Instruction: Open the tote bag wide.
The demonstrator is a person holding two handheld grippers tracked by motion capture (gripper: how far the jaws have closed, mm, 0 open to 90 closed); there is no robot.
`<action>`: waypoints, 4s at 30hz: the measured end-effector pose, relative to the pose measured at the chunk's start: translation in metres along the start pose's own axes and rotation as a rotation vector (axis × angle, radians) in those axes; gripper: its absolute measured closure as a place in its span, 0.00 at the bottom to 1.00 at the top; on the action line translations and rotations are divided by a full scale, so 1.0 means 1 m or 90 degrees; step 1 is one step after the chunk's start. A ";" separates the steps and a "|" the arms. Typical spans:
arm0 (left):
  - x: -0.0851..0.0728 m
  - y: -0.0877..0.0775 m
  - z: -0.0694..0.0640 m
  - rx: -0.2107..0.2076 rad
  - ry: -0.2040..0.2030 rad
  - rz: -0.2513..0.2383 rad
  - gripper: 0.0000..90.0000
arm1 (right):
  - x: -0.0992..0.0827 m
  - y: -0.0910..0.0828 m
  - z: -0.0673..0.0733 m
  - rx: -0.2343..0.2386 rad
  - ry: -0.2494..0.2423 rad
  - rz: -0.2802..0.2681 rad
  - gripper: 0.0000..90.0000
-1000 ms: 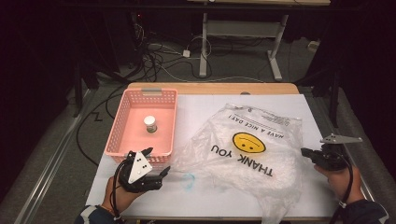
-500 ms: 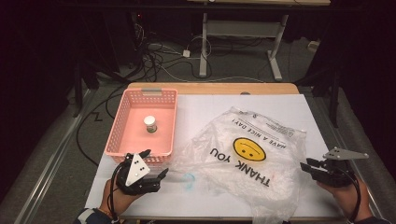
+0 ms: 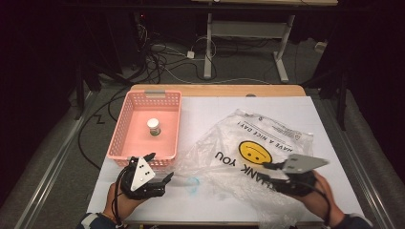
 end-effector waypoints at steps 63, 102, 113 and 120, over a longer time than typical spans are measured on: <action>0.038 -0.005 0.072 0.070 -0.036 0.002 0.20 | 0.076 0.024 0.014 -0.056 -0.047 -0.104 1.00; 0.002 0.082 0.179 0.026 -0.169 0.263 0.53 | 0.068 0.027 0.016 -0.057 -0.064 -0.095 1.00; 0.044 0.015 0.144 0.040 -0.087 0.113 0.53 | 0.081 0.022 -0.002 -0.114 -0.039 -0.121 1.00; 0.055 -0.014 0.099 0.038 -0.034 0.012 0.53 | 0.084 0.028 -0.008 -0.126 -0.028 -0.121 1.00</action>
Point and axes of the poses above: each handheld gripper's, and its own axes: y roughly forward along the jaws, x roughly out of its top, z roughly to its left, the point moved 9 cm from there along y, roughly forward along the jaws, and after that the axes turned 14 degrees about -x, right-handed, at the moved point
